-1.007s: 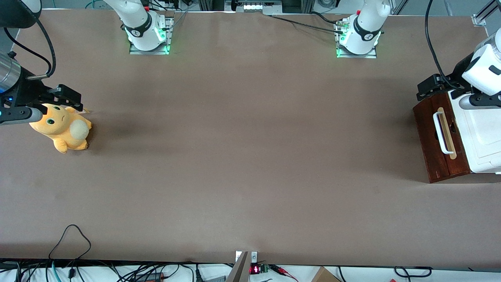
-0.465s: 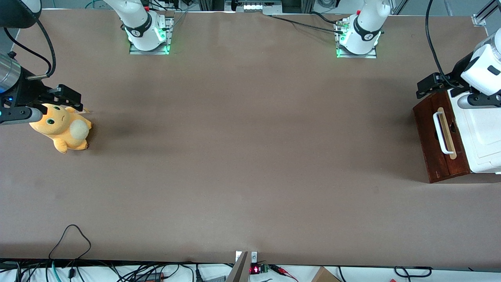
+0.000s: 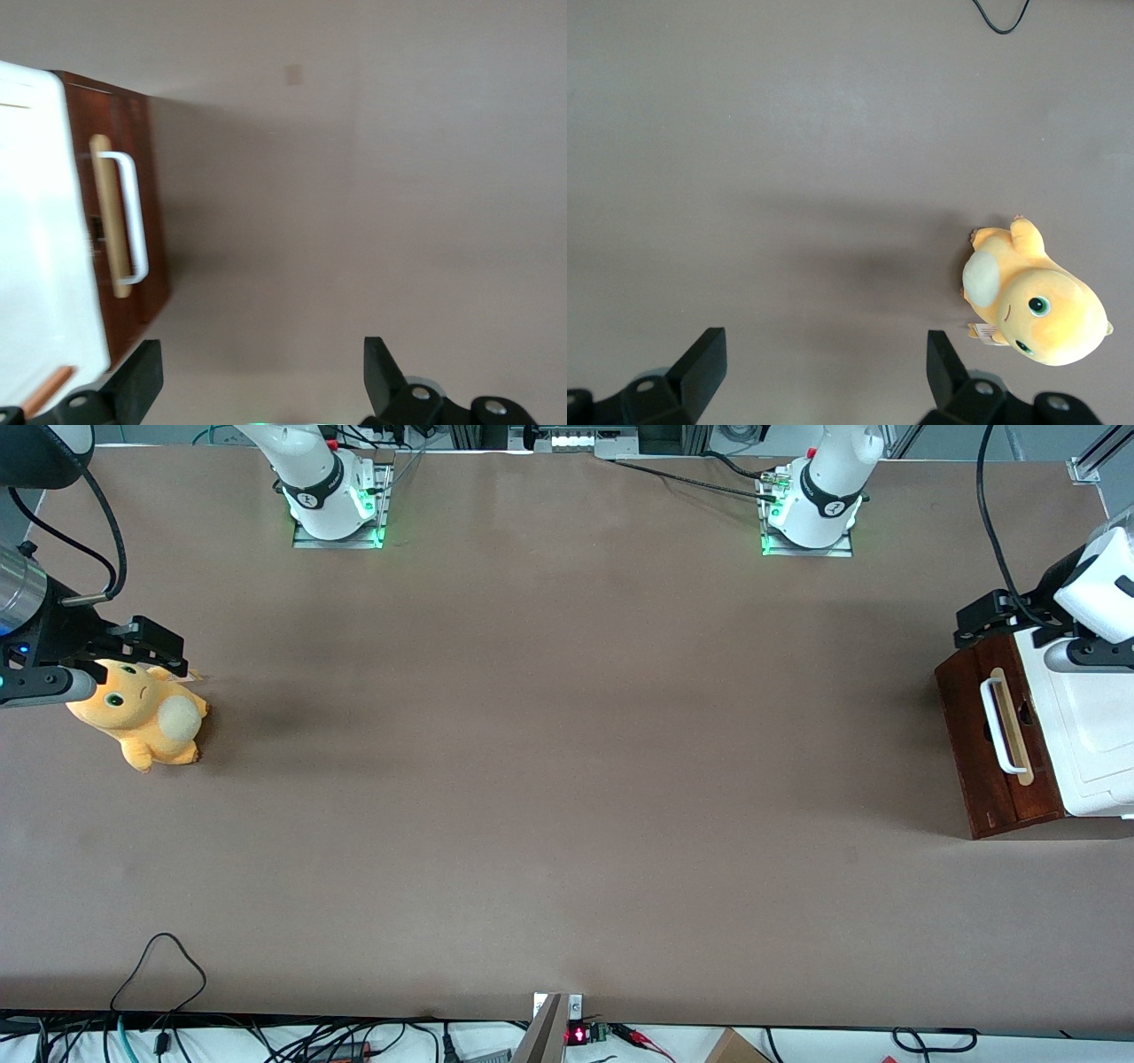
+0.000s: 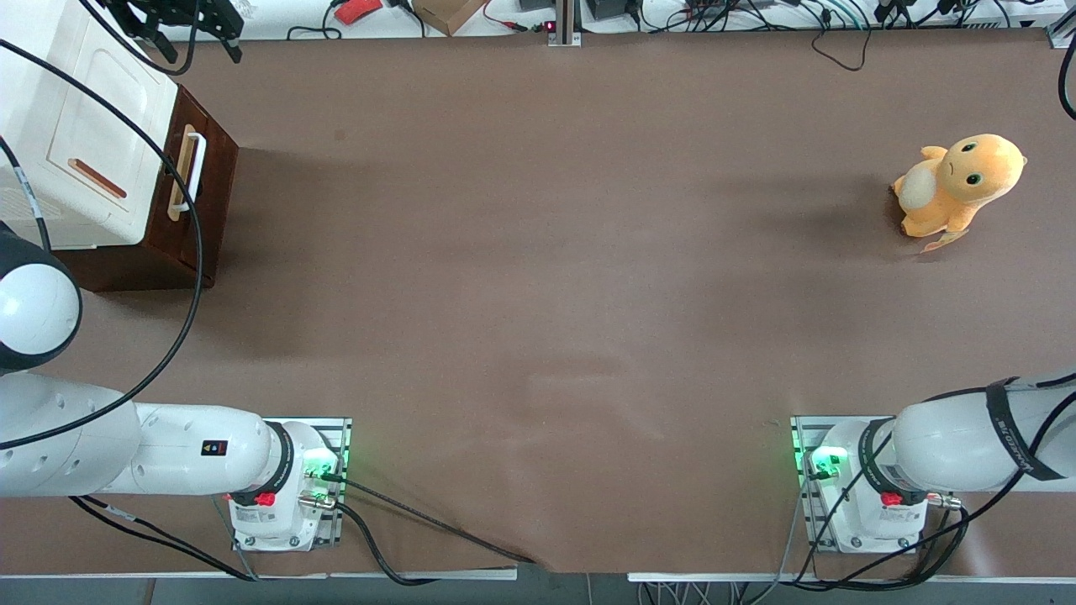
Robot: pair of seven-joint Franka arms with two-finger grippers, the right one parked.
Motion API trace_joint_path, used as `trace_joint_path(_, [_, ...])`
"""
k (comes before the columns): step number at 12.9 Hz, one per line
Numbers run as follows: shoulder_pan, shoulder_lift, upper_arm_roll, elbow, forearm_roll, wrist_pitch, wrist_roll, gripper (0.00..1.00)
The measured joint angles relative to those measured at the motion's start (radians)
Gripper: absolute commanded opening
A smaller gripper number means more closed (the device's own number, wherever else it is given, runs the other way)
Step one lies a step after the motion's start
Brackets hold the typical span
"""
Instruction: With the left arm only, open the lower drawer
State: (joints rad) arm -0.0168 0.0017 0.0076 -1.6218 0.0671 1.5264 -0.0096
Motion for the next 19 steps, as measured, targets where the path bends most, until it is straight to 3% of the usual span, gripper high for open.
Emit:
trace_joint_path(4, [-0.001,0.022,-0.068,-0.008,0.252,-0.009,-0.035,0.99])
trace_joint_path(10, [-0.001,0.120,-0.226,-0.195,0.710,-0.046,-0.394,0.97])
trace_joint_path(13, [-0.002,0.185,-0.297,-0.306,0.875,-0.086,-0.615,0.96])
trace_joint_path(19, [0.008,0.347,-0.343,-0.456,1.113,-0.134,-0.896,0.93])
